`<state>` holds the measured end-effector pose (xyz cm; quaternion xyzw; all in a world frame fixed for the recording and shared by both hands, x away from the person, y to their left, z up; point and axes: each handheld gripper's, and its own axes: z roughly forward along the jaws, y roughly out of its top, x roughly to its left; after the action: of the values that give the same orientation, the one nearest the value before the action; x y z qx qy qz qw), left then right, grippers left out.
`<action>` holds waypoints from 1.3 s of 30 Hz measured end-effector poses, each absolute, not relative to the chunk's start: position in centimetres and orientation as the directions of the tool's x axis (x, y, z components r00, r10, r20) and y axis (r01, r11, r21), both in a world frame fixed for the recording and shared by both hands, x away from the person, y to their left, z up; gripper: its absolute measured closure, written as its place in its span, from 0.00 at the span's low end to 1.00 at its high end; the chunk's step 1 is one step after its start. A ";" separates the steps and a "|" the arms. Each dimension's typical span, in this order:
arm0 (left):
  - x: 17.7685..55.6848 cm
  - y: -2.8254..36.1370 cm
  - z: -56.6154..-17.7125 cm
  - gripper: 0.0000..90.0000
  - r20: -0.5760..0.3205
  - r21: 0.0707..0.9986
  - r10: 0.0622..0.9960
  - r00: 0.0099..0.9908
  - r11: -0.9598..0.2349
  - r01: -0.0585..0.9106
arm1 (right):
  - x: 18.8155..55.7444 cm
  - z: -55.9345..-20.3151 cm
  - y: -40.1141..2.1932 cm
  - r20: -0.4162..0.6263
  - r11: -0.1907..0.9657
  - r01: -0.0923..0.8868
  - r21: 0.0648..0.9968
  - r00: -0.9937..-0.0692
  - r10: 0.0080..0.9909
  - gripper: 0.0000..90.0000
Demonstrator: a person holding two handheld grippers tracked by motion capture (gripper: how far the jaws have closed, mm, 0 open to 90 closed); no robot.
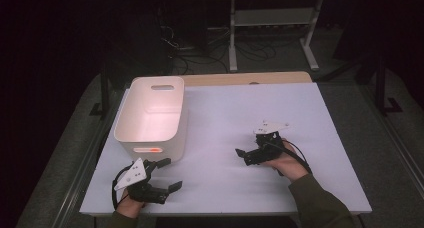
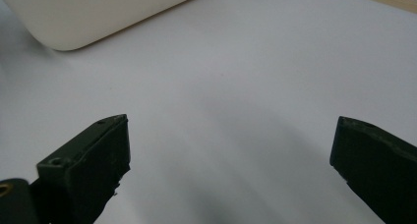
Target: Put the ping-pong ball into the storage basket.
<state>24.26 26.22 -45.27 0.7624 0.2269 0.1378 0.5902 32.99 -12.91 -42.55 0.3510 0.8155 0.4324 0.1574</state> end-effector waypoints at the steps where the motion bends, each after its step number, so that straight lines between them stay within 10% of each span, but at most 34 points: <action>1: 24.3 26.2 -45.3 0.16 -0.058 0.962 0.509 0.859 -0.200 0.184 | 32.9 -42.6 -13.1 0.047 0.376 0.437 0.817 -0.701 0.712 0.02; 39: 24.2 26.2 -45.3 0.16 -0.054 0.961 0.510 0.858 -0.206 0.183 | 27.9 -44.6 -20.5 0.088 0.293 0.492 0.820 -0.614 0.784 0.01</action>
<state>24.25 26.18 -45.26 0.7639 0.2268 0.1391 0.5879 27.91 -20.51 -44.59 0.4058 0.7863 0.4345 0.1683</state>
